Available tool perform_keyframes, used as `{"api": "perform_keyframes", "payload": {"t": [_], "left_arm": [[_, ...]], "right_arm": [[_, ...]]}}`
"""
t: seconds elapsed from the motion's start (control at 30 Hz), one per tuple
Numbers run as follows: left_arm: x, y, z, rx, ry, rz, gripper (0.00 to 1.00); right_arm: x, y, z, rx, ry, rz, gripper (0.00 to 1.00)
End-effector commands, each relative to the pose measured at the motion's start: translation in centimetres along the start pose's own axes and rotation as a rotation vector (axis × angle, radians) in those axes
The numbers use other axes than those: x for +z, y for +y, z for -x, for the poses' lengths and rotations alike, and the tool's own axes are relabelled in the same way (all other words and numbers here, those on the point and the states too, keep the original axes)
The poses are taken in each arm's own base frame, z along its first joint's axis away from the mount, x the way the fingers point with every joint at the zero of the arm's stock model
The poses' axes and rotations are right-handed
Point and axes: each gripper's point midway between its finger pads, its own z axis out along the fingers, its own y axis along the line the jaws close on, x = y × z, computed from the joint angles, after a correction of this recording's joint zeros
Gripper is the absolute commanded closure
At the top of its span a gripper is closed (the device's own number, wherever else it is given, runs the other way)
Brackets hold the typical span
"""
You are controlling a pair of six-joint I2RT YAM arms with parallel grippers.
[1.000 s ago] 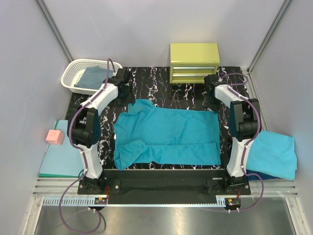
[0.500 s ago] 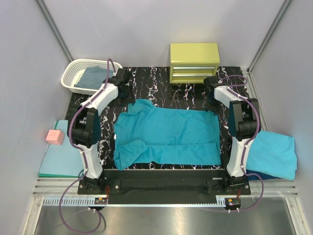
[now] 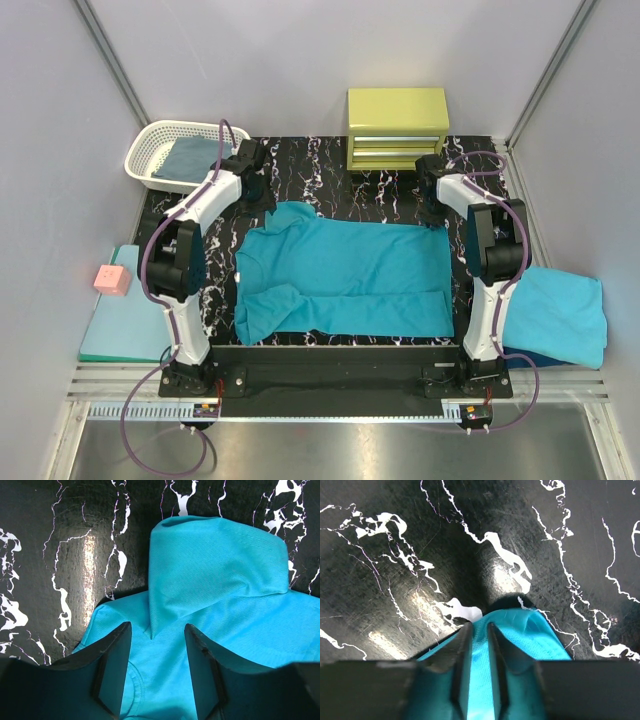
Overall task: Fold and stack the t-shirts
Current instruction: Fold the tshirt
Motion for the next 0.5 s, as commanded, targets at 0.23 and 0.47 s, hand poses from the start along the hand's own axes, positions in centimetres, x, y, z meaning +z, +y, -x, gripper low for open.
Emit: {"api": "perform_keyframes", "payload": {"t": [0.23,0.47], "left_arm": [[0.8,-0.9,1.9,-0.009,-0.04,-0.017,0.51],[2.9,-2.1,2.5,0.0,-0.017,-0.045,0.51]], "right_arm": [[0.9,-1.0,-0.6,-0.006,0.005,-0.055,0.89],[0.8,-0.8,-0.6,-0.009,0.008,-0.046,0.9]]}}
